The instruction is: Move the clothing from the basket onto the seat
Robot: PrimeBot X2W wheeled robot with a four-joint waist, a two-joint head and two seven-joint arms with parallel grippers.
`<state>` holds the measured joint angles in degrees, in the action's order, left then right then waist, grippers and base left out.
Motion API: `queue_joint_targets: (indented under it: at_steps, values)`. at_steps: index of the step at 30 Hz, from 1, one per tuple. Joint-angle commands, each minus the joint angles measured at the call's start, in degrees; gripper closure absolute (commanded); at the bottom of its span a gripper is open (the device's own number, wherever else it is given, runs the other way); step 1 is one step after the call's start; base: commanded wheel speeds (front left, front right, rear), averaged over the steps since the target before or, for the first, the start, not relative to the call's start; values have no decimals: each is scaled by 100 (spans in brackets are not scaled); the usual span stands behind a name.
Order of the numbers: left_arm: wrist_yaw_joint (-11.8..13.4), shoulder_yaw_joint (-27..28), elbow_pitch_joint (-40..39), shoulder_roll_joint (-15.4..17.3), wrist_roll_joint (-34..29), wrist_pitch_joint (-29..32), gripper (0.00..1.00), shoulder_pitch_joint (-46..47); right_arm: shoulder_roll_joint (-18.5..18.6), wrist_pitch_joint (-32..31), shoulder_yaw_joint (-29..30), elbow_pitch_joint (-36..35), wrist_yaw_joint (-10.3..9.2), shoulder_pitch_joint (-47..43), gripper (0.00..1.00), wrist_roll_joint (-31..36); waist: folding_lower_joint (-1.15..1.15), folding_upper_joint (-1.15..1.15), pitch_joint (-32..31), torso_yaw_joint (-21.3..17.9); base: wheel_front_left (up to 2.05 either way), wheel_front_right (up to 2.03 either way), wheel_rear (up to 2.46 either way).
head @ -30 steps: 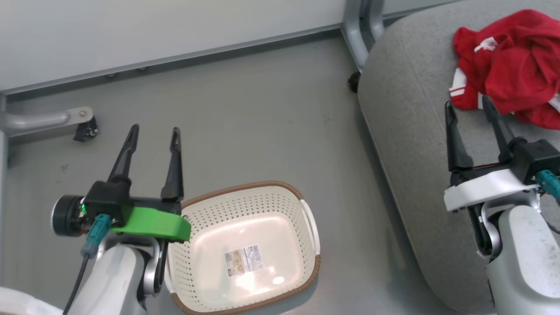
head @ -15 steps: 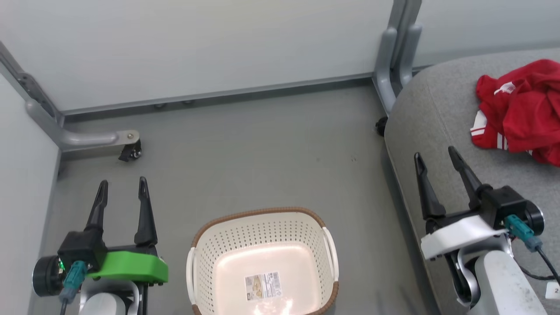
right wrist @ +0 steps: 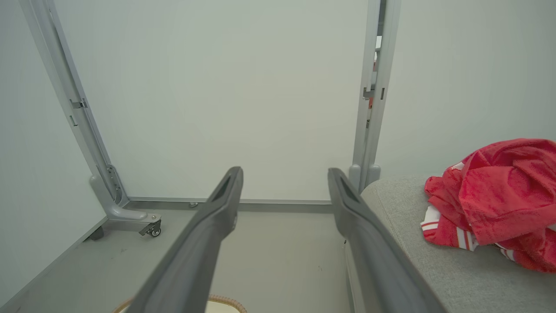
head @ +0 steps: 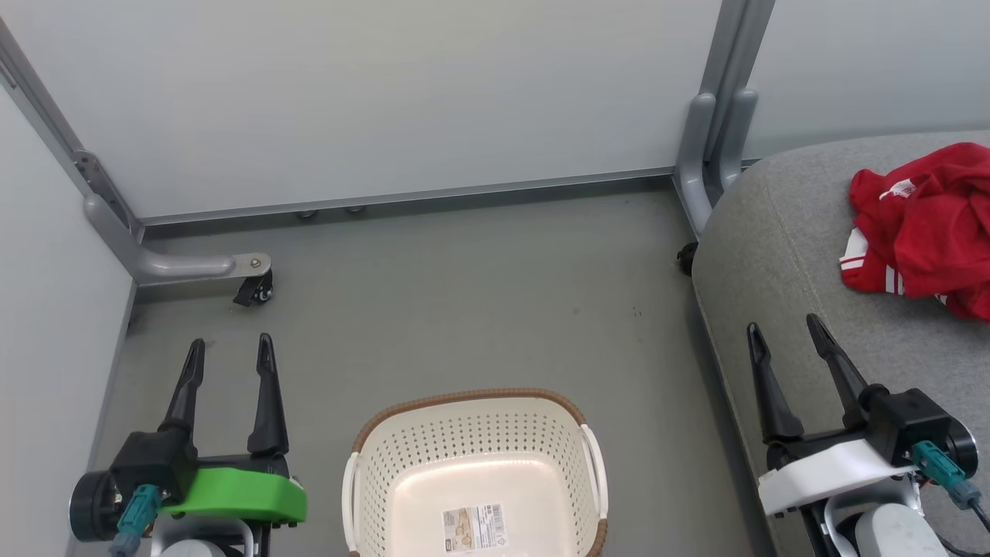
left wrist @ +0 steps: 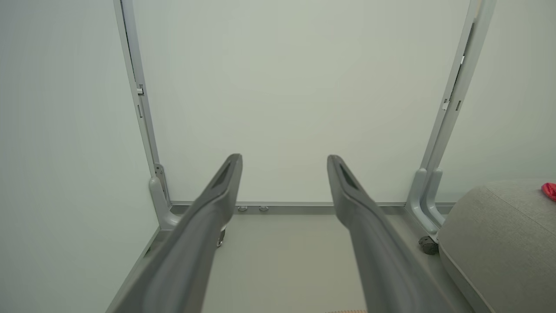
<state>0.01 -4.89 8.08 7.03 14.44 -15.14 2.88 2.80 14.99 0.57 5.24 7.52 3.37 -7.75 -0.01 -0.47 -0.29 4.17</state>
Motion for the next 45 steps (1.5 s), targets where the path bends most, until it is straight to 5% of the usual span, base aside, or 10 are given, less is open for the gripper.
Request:
queue_joint_targets:
  at_steps: [1, 19, 20, 45]
  values:
    - [-53, 24, -9, -16, -39, 1, 0, -99, 15, 20, 46, -5, -6, -136, 0, -51, 1, 47, 3, 2, 0, 0, 0]
    - [-189, 150, 135, -152, -249, 0, 0, -31, 12, 14, 180, 103, -6, -230, 0, -11, 1, 47, 74, -49, 0, 0, 0]
    - [-167, 125, 151, -145, -186, 2, 100, -24, -3, 0, 166, 108, 0, -241, 100, -34, 1, 0, 74, -49, 0, 0, 0]
    - [-281, 403, 379, -240, 1956, 591, 100, 81, -28, -588, 283, 466, -1, -103, 100, -2286, 1, 8, 65, -112, 0, 0, 0]
